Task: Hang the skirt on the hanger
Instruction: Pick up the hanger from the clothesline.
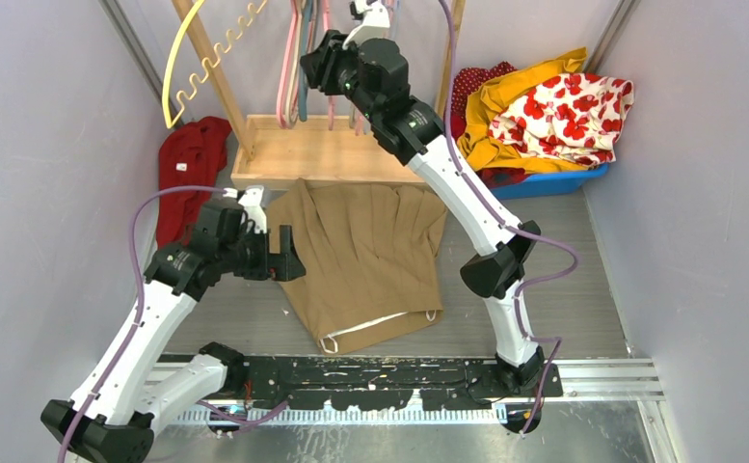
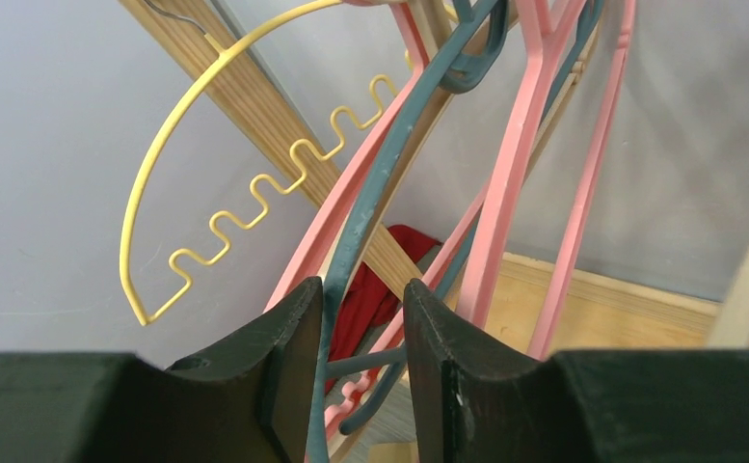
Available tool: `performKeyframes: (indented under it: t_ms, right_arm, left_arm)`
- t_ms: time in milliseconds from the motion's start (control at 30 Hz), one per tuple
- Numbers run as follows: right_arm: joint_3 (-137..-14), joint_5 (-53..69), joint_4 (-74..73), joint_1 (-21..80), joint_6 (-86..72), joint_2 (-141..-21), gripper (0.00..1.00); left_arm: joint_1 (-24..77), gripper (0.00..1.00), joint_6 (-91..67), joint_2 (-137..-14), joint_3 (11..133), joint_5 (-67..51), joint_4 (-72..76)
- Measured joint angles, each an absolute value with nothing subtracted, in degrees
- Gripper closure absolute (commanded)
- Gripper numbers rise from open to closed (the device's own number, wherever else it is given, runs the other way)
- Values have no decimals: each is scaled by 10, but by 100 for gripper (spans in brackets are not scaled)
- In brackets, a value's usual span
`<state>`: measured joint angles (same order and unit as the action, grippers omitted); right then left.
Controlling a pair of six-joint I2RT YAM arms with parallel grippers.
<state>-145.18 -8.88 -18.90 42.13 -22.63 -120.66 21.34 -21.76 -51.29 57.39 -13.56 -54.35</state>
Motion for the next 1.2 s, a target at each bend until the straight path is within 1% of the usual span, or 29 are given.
performKeyframes:
  t_ms: [100,267,567,633,667,700,733,867,933,1200]
  right_arm:
    - [-1450,-96,-186,431,-226,-1209,56]
    - [-1443,-102,-183,446,-226,-1210,57]
    - [-1429,-118,-187,456,-229,-1213,75]
    - [-1419,-121,-175,456,-231,-1211,75]
    - [-1412,-122,-167,457,-231,-1210,74]
    - [-1404,-123,-161,457,-231,-1209,68]
    - [-1395,-124,-153,457,-231,-1207,64]
    - [-1380,-125,-141,456,-232,-1204,61]
    - [-1377,-124,-138,456,-232,-1203,58]
    - [-1334,-128,-129,453,-231,-1173,51]
  left_arm:
    - [214,6,-218,-509,574,-139,-544]
    - [213,6,-218,-504,574,-146,-545]
    - [213,6,-218,-494,574,-148,-547]
    - [213,6,-218,-492,574,-149,-547]
    - [213,6,-218,-491,574,-149,-547]
    - [213,6,-218,-491,574,-150,-547]
    - [213,6,-218,-491,574,-150,-547]
    - [213,6,-218,-491,574,-151,-547]
    - [213,6,-218,-491,574,-151,-547]
    - [213,6,-218,-491,574,-152,-547]
